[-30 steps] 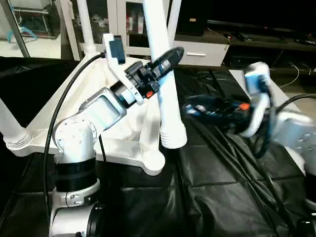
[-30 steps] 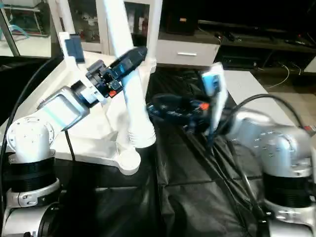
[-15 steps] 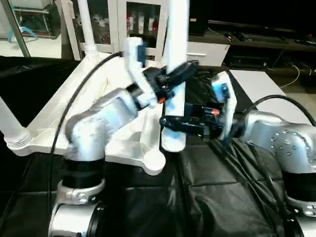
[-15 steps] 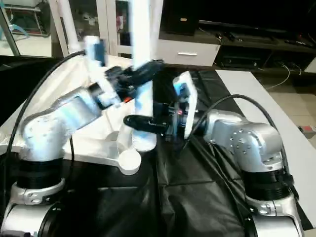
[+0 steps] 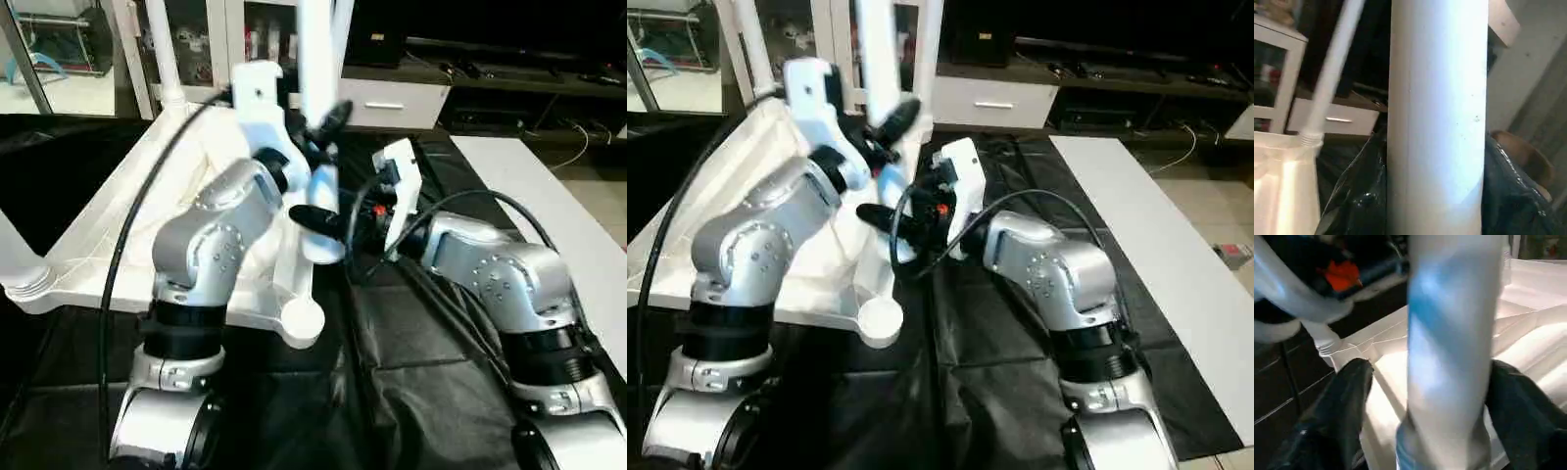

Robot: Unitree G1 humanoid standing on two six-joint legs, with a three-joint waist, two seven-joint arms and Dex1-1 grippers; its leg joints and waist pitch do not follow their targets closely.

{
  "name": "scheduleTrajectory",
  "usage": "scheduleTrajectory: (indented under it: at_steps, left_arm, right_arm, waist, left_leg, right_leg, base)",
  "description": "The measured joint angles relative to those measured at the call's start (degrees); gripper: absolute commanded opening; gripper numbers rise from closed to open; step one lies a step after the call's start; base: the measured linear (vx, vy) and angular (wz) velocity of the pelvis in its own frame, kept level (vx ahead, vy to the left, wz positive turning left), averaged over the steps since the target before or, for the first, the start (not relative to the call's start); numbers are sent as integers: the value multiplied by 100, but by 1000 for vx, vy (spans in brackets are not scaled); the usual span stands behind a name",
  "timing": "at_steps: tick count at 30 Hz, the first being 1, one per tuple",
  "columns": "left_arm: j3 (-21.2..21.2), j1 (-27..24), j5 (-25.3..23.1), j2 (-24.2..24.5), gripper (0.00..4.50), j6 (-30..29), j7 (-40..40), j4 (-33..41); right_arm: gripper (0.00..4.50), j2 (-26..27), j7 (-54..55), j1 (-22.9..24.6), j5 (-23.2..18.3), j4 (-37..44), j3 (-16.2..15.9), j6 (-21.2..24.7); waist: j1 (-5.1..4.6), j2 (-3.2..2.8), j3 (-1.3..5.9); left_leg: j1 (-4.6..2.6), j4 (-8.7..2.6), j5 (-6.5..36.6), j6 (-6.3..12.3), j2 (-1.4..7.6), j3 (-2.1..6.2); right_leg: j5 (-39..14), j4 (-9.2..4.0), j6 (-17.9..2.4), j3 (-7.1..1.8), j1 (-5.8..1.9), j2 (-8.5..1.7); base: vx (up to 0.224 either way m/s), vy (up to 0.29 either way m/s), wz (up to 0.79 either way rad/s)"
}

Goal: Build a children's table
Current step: Pick table leg

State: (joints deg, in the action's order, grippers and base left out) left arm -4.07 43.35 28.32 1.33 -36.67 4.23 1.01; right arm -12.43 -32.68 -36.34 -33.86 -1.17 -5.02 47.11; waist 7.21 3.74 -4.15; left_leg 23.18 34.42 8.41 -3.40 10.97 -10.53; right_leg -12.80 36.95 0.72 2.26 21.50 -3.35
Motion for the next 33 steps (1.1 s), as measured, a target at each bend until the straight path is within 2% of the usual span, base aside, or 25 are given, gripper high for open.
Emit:
scheduleTrajectory:
  at_steps: [1, 6, 17, 26, 27, 29, 32, 33]
  left_arm:
    - [-5, 0, -16, -13, 186, 16, -15, -2]
    - [1, -2, -112, -43, 186, 57, -80, -6]
    - [-3, -4, -130, -94, 186, 57, -69, -6]
    - [-4, -3, -166, -63, 186, 56, -13, -6]
    - [-2, -3, -152, -55, 256, 44, 47, -6]
    - [-95, -4, 50, -57, 256, -59, 271, -3]
    - [-199, -5, 362, -11, 296, -236, 540, 61]
    - [-230, -5, 435, 0, 296, -296, 578, 72]
  right_arm:
    - [323, 38, 20, -1, 55, -24, -15, -49]
    - [291, 52, 44, -50, 276, -132, -175, -256]
    - [199, 53, -16, -50, 502, -200, -223, -412]
    - [190, 40, -133, -51, 554, -263, -212, -516]
    - [190, 26, -163, -51, 554, -277, -209, -531]
    - [190, -45, -300, -50, 551, -280, -209, -550]
    - [189, -195, -593, -47, 508, -282, -209, -555]
    - [189, -256, -692, -40, 490, -281, -207, -556]
  waist:
    - [-2, 0, 0]
    - [-12, 1, 1]
    - [-61, 1, 1]
    - [-61, 1, 1]
    - [-60, 1, 1]
    - [-61, 1, 1]
    - [-55, 1, 1]
    - [-55, 1, 1]
  left_leg:
    - [0, 0, 0, 0, 0, 0]
    - [0, 1, 0, 0, 0, 0]
    - [0, 1, 0, 0, 0, 0]
    - [0, 1, 0, 0, 0, 0]
    - [0, 1, 0, 0, 0, 0]
    - [0, 1, 0, 0, 0, 0]
    - [0, 1, 0, 0, 0, 0]
    - [0, 1, 0, 1, 0, 0]
  right_leg:
    - [0, 0, 0, 0, 0, 0]
    - [0, 0, 0, 0, -1, 0]
    - [0, 0, 0, -1, 0, 0]
    - [1, 0, 0, -1, 0, 0]
    - [1, 1, 0, -1, 0, 0]
    - [1, 1, 0, -1, 0, 0]
    - [0, 0, 0, -2, -1, 0]
    - [1, 0, 0, -1, -1, 0]
  base:
    - [0, 0, 0]
    - [0, 0, 0]
    - [0, 0, 0]
    - [0, 0, 0]
    - [0, 0, 0]
    - [0, 0, 0]
    - [0, 0, 0]
    - [0, 0, 0]
